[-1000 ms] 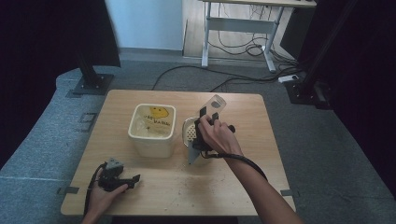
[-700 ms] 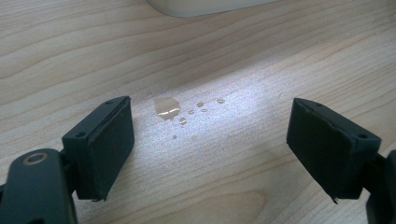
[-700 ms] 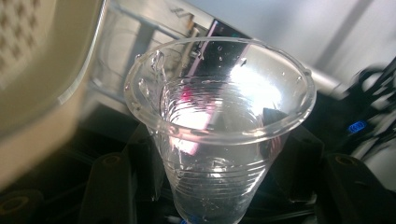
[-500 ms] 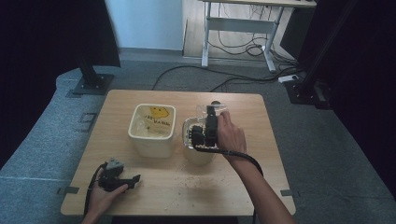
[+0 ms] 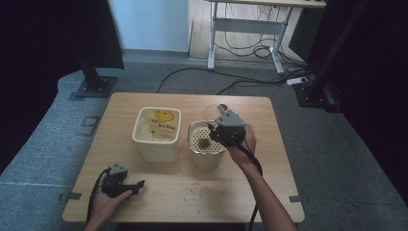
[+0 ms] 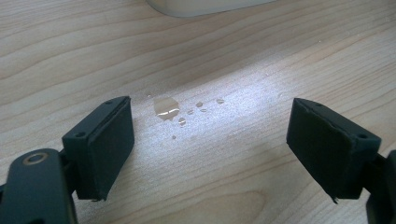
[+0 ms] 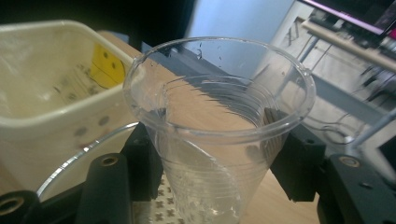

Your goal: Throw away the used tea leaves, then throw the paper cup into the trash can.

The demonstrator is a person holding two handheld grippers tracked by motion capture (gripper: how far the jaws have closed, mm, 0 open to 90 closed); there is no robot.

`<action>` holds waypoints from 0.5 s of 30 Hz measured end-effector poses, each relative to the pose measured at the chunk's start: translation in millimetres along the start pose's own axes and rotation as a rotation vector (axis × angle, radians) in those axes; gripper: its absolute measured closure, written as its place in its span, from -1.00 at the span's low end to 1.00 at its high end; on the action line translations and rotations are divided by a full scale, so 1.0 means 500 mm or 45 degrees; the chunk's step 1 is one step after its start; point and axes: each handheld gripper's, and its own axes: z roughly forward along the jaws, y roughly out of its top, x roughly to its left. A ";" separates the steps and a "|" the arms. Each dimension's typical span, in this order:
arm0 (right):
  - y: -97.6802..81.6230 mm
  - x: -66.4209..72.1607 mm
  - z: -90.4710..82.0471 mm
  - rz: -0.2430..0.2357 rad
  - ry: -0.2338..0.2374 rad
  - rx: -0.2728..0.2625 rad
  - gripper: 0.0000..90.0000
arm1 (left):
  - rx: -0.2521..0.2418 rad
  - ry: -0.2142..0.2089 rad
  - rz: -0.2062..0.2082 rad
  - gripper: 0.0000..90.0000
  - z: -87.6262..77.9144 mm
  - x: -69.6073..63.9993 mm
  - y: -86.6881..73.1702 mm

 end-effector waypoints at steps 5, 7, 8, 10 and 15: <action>-0.007 -0.009 -0.001 0.104 0.045 -0.031 -0.08 | 0.000 -0.002 0.005 -0.67 0.001 0.000 0.001; -0.006 -0.011 -0.001 0.134 0.056 -0.041 -0.10 | 0.001 -0.003 0.004 -0.67 0.001 0.000 0.001; -0.006 -0.012 0.000 0.157 0.064 -0.049 -0.10 | 0.002 -0.004 0.006 -0.67 0.001 -0.001 0.001; -0.005 -0.012 0.001 0.180 0.072 -0.067 -0.10 | 0.002 -0.004 0.006 -0.67 0.001 -0.002 0.001; 0.009 0.004 0.005 0.179 0.107 -0.094 -0.11 | 0.001 -0.007 0.003 -0.67 0.002 0.000 0.002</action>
